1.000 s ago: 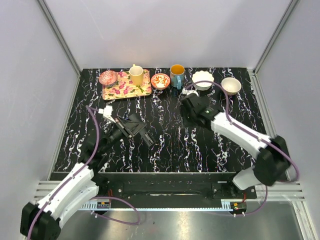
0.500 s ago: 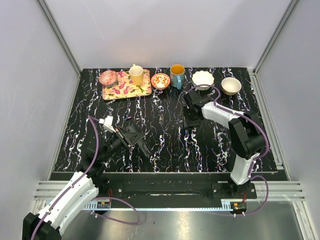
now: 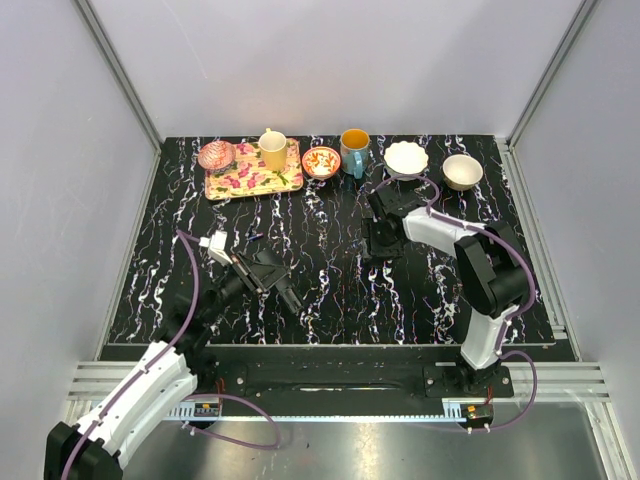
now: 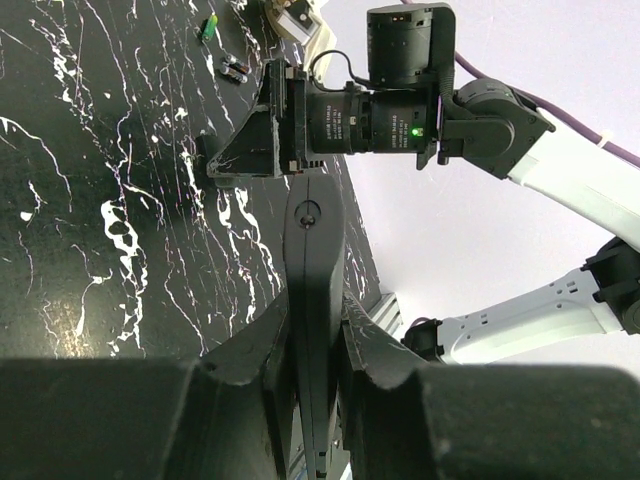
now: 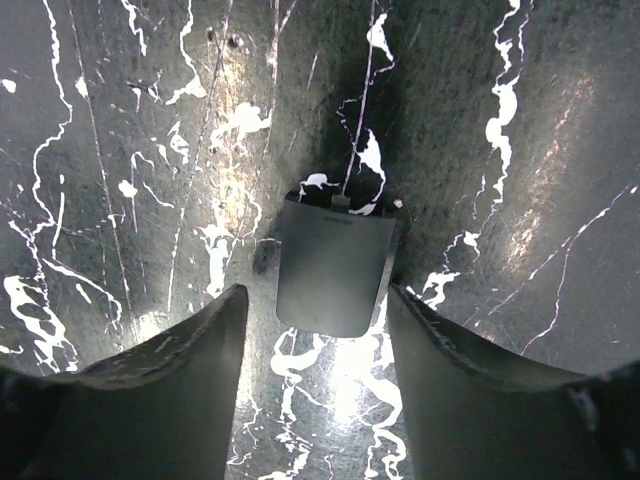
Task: Load the batteries into the remote control
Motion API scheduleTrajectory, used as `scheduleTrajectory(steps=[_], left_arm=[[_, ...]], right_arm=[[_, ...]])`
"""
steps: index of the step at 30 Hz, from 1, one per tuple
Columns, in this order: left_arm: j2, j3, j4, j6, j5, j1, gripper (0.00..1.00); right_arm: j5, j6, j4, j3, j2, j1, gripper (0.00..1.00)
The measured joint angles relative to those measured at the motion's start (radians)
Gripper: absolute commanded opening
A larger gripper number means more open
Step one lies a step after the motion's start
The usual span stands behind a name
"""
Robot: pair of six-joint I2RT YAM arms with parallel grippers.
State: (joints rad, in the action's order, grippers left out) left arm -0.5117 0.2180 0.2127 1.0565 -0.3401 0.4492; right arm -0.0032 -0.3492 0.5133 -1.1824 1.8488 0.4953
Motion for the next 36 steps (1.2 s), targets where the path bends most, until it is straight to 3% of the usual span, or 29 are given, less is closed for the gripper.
scheduleTrajectory(steps=[5, 10, 17, 22, 27, 36], left_arm=[[0.000, 0.000, -0.010, 0.000, 0.004, 0.000, 0.00], [0.013, 0.000, -0.012, 0.003, 0.009, 0.000, 0.00], [0.072, -0.001, 0.003, 0.008, 0.022, -0.002, 0.00], [0.207, -0.038, 0.011, 0.001, 0.048, -0.005, 0.00], [0.403, -0.027, -0.114, -0.051, 0.138, -0.005, 0.00], [0.475, 0.095, -0.271, -0.136, 0.210, -0.005, 0.00]], right_arm=[[-0.014, -0.027, 0.008, 0.022, -0.043, 0.000, 0.71], [-0.014, -0.053, 0.014, 0.025, -0.190, 0.017, 0.73], [0.086, -0.009, -0.029, -0.013, -0.301, 0.201, 0.73], [0.141, 0.021, -0.127, -0.032, -0.228, 0.276, 0.73], [0.120, 0.029, -0.258, -0.062, -0.110, 0.270, 0.70], [-0.025, 0.021, -0.320, -0.424, 0.274, 0.276, 0.67]])
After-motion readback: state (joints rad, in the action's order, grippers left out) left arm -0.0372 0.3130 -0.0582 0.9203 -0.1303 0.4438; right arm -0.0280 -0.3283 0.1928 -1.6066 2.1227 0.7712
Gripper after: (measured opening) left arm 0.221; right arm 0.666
